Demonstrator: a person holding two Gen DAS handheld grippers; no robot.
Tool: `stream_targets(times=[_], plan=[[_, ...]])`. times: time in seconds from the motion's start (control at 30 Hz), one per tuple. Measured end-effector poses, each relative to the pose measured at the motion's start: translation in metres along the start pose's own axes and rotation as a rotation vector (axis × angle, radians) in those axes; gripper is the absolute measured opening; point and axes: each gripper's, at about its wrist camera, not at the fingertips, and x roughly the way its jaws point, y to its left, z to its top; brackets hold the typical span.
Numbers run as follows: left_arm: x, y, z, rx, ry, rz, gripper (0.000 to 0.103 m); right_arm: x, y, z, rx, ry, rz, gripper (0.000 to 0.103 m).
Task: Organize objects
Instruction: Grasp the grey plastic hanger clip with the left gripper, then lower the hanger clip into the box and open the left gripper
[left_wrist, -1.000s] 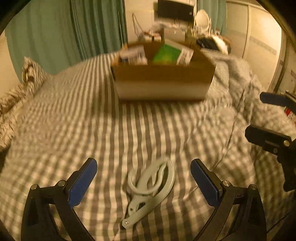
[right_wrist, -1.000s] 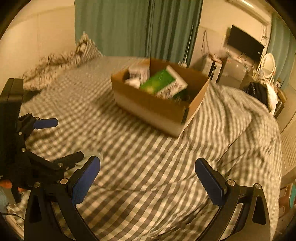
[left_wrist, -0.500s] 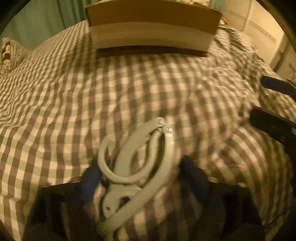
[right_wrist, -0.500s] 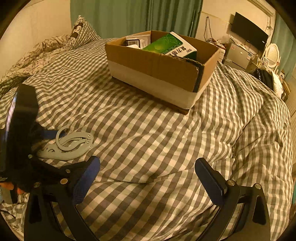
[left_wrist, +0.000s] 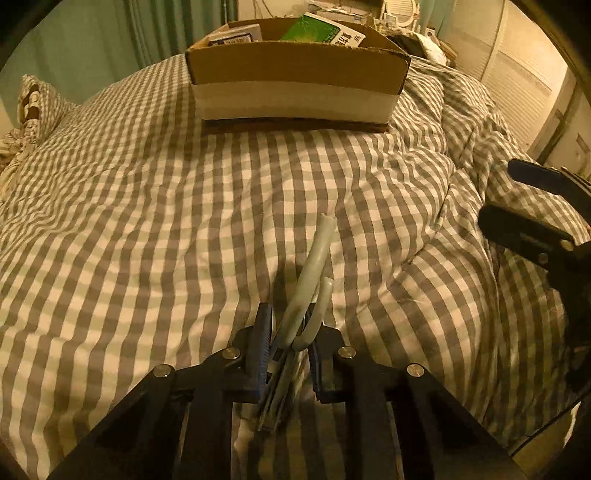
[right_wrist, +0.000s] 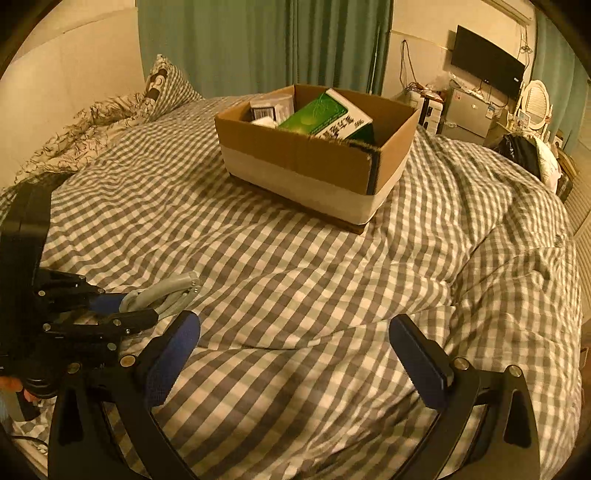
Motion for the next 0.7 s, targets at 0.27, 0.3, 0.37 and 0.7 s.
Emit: stream_targets(times=[0.27,0.3,0.37,0.7], plan=[[-0.041,-0.013,0.017,0.002,-0.094,-0.003,0.013,-0.04,-0.006,0.007,0.0,-0.074,-0.018,0.103],[-0.047,-0.017,0.022,0.013,-0.11,0.001,0.013,-0.044,-0.007,0.008,0.0,-0.082,-0.022,0.103],[-0.059,-0.02,0.033,0.015,-0.146,-0.001,0.013,-0.052,-0.01,0.012,0.004,-0.099,-0.026,0.103],[-0.107,-0.017,0.133,0.008,-0.308,-0.002,0.013,-0.084,-0.046,0.071,0.019,-0.217,-0.072,0.103]])
